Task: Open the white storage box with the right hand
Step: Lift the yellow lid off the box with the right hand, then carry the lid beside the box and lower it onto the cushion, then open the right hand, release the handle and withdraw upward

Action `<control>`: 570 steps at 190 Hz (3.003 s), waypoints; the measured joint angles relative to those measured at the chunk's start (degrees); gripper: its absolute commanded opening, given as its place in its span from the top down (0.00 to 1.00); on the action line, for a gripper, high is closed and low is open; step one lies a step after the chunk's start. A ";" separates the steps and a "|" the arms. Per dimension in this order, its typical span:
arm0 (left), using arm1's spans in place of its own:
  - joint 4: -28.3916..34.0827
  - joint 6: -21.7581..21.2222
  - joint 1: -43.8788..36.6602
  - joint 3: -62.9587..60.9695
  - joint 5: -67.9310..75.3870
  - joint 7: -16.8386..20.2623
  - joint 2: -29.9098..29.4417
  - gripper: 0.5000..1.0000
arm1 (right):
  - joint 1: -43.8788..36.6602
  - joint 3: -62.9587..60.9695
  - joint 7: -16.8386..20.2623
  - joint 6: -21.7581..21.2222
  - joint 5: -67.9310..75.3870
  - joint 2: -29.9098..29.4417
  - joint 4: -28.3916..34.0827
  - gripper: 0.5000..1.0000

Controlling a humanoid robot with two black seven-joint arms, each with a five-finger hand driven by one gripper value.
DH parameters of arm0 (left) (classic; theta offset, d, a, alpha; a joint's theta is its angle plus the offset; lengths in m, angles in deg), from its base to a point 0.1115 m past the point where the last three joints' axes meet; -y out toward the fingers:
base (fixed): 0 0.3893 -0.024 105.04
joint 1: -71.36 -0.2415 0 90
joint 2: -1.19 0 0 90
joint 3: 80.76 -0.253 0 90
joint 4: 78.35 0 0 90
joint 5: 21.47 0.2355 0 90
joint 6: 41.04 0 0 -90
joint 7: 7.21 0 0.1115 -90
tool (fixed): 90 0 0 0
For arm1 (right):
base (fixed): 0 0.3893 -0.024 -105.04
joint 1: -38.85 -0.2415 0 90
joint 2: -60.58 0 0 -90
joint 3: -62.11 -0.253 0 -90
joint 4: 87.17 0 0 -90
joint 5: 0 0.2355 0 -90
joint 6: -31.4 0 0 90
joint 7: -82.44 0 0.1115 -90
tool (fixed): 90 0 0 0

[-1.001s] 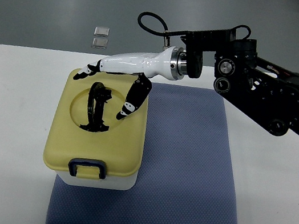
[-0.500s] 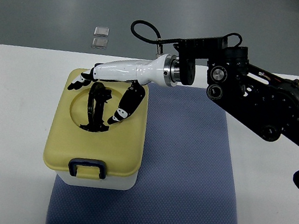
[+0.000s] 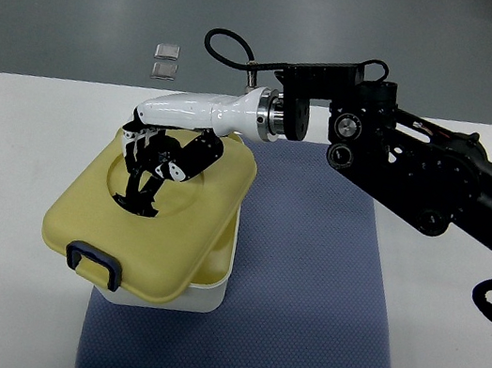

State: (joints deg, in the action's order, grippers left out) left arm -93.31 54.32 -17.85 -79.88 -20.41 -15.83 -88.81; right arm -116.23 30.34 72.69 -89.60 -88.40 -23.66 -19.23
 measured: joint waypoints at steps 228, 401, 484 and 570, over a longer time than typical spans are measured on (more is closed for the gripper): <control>-0.56 0.02 0.01 -0.17 0.10 -0.12 0.00 0.00 | -2.79 8.10 -4.31 -4.00 -4.62 34.97 -3.26 1.00; -0.20 0.01 0.00 -0.08 0.08 -0.14 0.00 0.00 | 9.67 8.13 -3.98 1.41 -4.47 21.76 -5.57 0.08; -0.77 -0.01 0.00 -0.18 0.13 -0.17 0.00 0.00 | 9.23 4.88 -2.87 -1.50 14.42 24.62 -9.66 0.09; -0.77 -0.01 0.01 -0.08 0.11 -0.17 0.00 0.00 | 14.12 -5.83 -0.10 10.80 85.02 15.83 -27.42 0.08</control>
State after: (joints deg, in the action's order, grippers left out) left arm -94.08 54.31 -17.84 -79.96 -20.30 -16.00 -88.81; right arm -102.11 24.51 72.58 -78.80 -3.38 -7.83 -46.65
